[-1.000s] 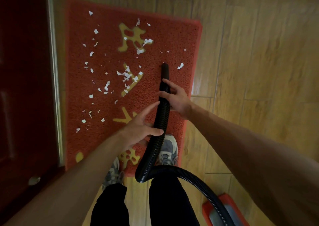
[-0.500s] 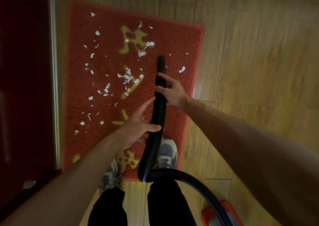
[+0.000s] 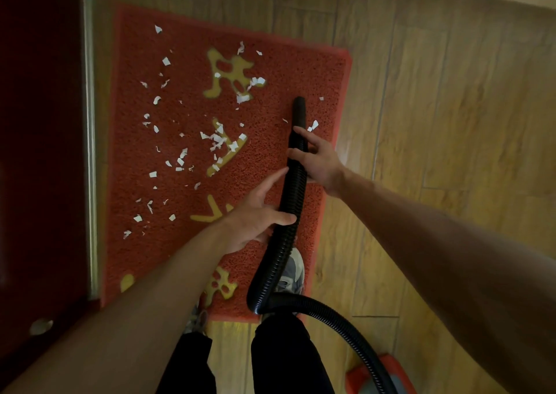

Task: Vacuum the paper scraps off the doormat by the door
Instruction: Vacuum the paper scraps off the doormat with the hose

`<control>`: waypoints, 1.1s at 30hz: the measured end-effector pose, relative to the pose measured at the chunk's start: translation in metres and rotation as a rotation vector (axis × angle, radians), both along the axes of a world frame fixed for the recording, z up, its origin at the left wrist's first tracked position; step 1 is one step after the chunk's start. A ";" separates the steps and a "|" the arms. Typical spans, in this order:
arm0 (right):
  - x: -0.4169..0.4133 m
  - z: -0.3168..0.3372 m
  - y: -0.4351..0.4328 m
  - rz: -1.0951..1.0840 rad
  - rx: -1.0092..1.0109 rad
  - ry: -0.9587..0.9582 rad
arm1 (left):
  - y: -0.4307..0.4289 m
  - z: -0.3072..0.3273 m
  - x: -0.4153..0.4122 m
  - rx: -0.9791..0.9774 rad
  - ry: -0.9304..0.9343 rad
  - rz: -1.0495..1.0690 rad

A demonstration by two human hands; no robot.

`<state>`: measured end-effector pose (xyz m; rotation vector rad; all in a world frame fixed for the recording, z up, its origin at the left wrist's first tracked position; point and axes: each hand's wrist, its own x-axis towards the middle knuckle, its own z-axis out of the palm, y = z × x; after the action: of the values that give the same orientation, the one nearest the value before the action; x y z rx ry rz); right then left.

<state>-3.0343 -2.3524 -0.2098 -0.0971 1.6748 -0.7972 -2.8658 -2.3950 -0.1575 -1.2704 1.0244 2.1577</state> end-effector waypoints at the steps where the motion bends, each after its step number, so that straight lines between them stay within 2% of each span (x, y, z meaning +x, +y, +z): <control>1: -0.002 0.000 0.001 -0.011 0.002 0.004 | 0.000 0.000 -0.003 -0.001 0.001 -0.010; 18: 0.032 0.015 0.019 0.009 0.067 -0.119 | 0.016 0.023 0.034 0.080 -0.073 0.034; 33: -0.022 0.013 0.057 -0.168 0.068 -0.060 | 0.026 0.022 -0.031 0.071 0.001 -0.115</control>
<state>-3.0564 -2.2955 -0.1968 0.1152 1.6662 -0.8587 -2.8968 -2.3686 -0.1354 -1.1494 0.9873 2.0889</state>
